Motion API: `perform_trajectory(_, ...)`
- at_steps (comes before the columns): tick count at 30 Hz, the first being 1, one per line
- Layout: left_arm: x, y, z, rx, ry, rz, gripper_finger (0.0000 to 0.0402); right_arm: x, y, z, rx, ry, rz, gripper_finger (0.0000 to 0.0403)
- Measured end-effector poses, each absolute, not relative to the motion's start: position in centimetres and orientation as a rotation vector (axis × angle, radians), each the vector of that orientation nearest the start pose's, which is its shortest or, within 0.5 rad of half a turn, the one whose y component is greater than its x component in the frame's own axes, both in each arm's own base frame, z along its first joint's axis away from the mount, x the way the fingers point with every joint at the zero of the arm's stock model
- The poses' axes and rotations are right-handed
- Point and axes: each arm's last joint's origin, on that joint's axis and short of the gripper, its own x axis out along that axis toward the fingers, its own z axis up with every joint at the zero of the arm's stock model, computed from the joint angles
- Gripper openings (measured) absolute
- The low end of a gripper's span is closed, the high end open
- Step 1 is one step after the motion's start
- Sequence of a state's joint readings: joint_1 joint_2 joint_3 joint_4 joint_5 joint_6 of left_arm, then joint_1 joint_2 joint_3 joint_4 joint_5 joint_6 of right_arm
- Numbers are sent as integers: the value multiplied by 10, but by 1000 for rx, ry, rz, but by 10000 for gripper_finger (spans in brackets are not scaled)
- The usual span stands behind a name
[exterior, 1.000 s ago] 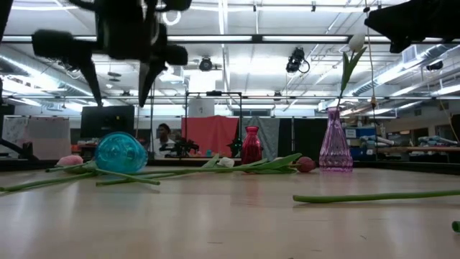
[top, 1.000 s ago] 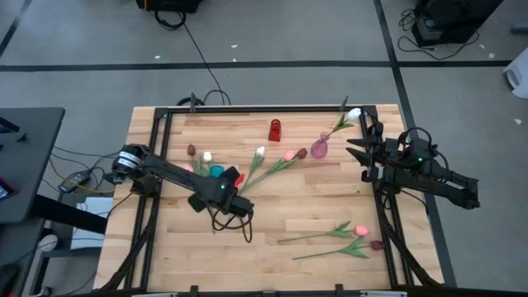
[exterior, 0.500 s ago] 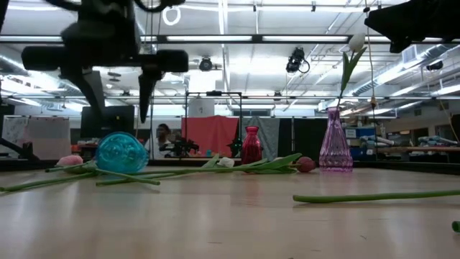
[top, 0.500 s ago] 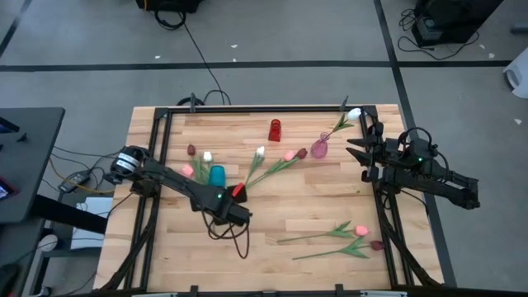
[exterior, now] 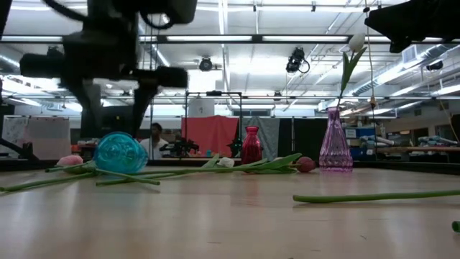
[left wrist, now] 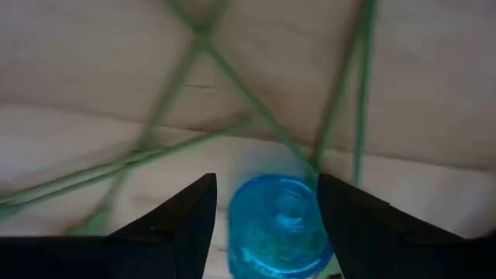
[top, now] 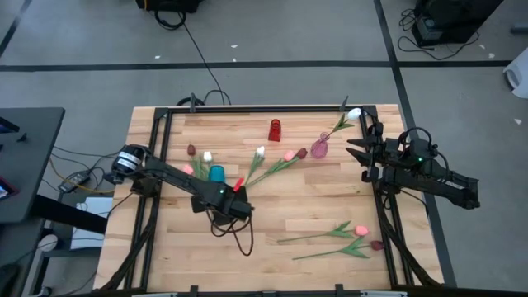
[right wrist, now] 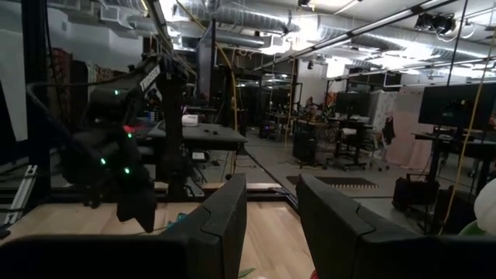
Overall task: Sort flowers into vase by color
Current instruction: Adjust the blue vase
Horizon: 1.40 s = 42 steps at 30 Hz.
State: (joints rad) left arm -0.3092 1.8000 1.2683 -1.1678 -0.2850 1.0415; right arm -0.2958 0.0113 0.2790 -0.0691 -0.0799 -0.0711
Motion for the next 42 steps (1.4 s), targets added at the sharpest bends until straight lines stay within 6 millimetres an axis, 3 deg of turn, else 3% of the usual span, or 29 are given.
perform_trajectory(19,280,-66,155,1347,1602,-932,220,69,-19,248,-109,-187,-222,128)
perform_trajectory(35,282,-47,155,1334,1666,-856,162,69,-19,248,-110,-188,-222,128)
perform_trajectory(42,285,-47,157,1303,1653,-827,153,69,-19,248,-110,-188,-222,128)
